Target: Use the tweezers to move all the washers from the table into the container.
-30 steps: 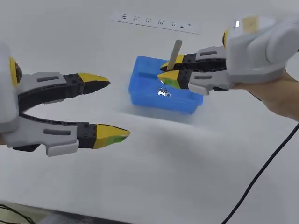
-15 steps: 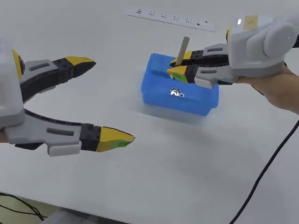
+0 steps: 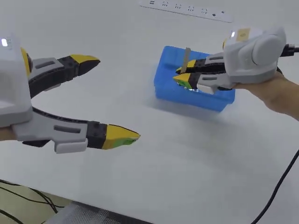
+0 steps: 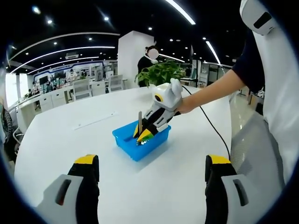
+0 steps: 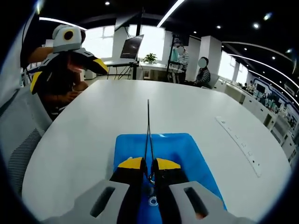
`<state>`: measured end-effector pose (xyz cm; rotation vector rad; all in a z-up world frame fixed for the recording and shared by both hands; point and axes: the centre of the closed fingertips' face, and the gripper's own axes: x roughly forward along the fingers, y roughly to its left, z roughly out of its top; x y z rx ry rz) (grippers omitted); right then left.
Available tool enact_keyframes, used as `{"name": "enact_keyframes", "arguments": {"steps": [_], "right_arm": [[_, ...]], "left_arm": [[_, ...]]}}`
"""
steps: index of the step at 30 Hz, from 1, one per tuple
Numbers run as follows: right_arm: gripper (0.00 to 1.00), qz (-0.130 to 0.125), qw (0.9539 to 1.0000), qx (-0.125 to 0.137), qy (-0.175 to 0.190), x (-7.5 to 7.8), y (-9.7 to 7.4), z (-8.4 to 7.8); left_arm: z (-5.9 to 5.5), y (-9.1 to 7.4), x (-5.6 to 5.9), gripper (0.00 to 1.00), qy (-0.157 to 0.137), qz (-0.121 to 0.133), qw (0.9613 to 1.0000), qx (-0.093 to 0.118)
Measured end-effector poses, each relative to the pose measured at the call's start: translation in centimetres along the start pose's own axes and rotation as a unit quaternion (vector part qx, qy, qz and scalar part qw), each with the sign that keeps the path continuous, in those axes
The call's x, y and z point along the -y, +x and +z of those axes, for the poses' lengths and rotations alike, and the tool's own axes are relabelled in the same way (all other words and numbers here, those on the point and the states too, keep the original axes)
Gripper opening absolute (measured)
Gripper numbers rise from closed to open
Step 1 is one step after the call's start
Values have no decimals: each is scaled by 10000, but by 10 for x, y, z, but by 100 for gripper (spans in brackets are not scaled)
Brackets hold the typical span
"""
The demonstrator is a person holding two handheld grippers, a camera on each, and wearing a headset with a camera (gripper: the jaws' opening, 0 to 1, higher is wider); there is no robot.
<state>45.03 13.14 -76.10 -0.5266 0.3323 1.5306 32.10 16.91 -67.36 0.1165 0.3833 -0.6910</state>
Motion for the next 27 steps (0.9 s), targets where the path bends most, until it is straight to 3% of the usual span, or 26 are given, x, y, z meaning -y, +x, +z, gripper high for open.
{"name": "enact_keyframes", "arguments": {"steps": [11,17,22,24,27], "right_arm": [[10,-54,10000,9,-44,0,-3,4],[9,-67,9999,3,-125,0,-8,9],[8,-106,9998,-11,-167,1,-13,11],[8,-112,9998,-7,-166,1,-14,12],[8,-113,9997,-34,-224,0,-16,12]], "left_arm": [[3,5,5,100,-60,-98,9999,54],[7,10,-4,100,-121,-16,9998,158],[20,26,-17,99,-143,-12,9992,367],[31,35,-22,95,-124,9,9982,587],[42,48,-26,88,-120,-24,9973,718]]}}
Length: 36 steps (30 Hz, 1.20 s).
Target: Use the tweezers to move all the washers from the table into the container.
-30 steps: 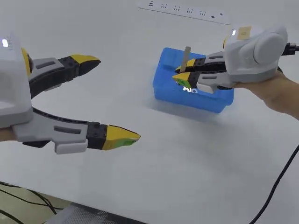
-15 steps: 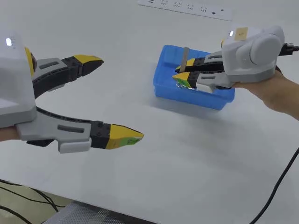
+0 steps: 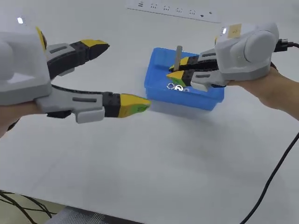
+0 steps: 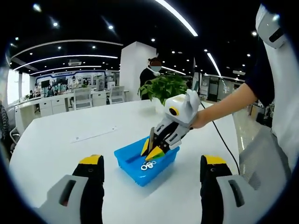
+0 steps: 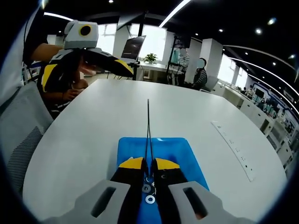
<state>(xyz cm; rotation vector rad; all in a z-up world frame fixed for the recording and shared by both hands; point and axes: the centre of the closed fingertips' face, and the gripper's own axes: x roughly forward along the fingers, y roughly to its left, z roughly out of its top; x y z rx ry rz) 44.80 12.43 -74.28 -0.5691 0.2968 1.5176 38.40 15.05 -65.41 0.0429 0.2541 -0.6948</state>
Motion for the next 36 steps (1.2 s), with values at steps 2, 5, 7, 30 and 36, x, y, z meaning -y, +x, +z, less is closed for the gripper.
{"name": "enact_keyframes", "arguments": {"steps": [2,5,7,30,36], "right_arm": [[8,14,10000,4,-23,-1,-1,1],[8,19,10000,19,-58,-2,-3,2],[8,15,10000,35,-66,-2,-4,3],[8,58,9999,51,-108,-5,-10,3],[8,131,9997,41,-180,-10,-10,7]], "left_arm": [[8,11,2,84,-3,-165,9998,124],[15,29,5,76,49,-438,9988,218],[13,41,5,70,96,-619,9980,98],[11,85,17,23,935,-1432,9848,-289],[7,82,18,12,1165,-1658,9785,-386]]}}
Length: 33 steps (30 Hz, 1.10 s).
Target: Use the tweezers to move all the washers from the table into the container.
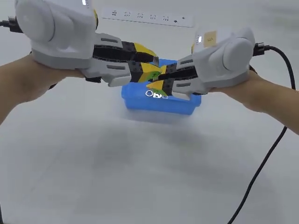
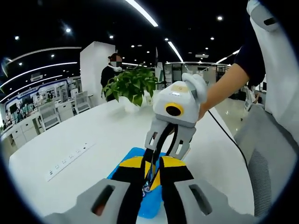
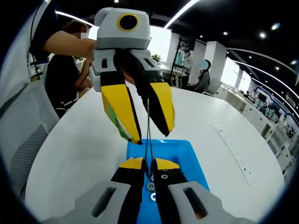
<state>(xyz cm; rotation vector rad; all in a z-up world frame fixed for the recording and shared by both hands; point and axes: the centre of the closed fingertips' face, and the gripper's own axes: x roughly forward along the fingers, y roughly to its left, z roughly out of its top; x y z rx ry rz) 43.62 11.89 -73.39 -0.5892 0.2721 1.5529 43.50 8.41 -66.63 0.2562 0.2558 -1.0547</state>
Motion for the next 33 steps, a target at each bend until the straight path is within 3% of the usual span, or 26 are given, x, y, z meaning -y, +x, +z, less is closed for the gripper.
{"name": "enact_keyframes", "arguments": {"steps": [8,13,15,18,22,27,33], "right_arm": [[9,60,9997,-16,-257,-4,-2,10],[10,-26,9996,42,-261,0,-10,18],[10,-66,9996,116,-239,1,-14,24],[10,-23,9993,212,-299,-4,-22,35],[10,118,9989,229,-383,-18,-28,41],[10,337,9981,140,-488,-40,-37,40],[10,433,9979,28,-489,-54,-48,35]], "left_arm": [[8,-9,10,7,560,-66,9983,-149],[10,-20,4,5,774,70,9969,-95],[17,-25,5,5,897,157,9958,43],[26,-33,11,5,999,150,9947,174],[30,-41,23,5,1023,21,9945,236],[25,-47,40,5,879,-154,9956,283],[15,-49,57,5,895,-279,9955,141]]}}
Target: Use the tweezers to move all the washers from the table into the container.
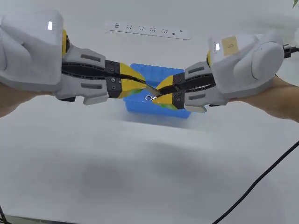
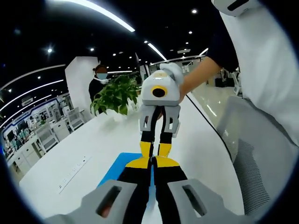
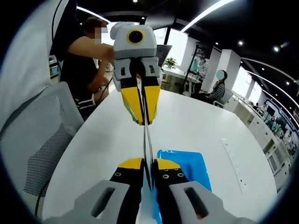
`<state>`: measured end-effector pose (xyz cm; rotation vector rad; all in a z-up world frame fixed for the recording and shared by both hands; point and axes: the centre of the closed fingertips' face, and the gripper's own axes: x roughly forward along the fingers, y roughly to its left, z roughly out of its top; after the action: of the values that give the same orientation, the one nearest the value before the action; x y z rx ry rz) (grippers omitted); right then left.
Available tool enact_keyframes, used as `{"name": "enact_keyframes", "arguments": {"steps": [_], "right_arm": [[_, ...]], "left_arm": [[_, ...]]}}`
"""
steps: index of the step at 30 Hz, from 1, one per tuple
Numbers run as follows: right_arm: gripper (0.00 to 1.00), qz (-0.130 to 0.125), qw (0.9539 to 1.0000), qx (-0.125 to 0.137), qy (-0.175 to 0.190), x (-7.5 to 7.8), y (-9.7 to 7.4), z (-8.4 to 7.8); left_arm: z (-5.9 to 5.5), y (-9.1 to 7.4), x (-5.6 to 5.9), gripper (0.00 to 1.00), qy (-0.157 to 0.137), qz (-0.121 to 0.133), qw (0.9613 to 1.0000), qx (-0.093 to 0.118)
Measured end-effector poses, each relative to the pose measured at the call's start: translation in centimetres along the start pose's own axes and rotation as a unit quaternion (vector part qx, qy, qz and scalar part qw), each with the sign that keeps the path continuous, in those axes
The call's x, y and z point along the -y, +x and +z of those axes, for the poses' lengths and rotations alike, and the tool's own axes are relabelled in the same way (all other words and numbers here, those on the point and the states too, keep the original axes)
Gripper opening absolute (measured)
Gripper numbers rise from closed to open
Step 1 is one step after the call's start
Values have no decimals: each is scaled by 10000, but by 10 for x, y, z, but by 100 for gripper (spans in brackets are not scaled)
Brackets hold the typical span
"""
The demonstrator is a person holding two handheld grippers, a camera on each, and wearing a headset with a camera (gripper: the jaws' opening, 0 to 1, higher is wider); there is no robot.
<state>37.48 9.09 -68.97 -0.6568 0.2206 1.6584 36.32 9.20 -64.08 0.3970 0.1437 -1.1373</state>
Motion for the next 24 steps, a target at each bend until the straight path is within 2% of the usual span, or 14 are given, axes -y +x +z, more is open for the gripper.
{"name": "enact_keyframes", "arguments": {"steps": [6,10,18,20,24], "right_arm": [[9,-119,9999,36,99,-5,-12,3],[9,-164,9998,18,107,-10,-16,3],[9,-125,9998,-68,120,-16,-16,-3],[9,-93,9998,-91,130,-18,-14,-5],[8,-47,9996,-290,59,-25,-7,-20]], "left_arm": [[-7,0,6,5,-19,-104,9999,-118],[-9,1,10,5,-143,-137,9998,-86],[-32,9,19,5,-235,-260,9988,-351],[-42,13,22,5,-282,-336,9979,-480],[-54,20,27,5,-348,-472,9966,-583]]}}
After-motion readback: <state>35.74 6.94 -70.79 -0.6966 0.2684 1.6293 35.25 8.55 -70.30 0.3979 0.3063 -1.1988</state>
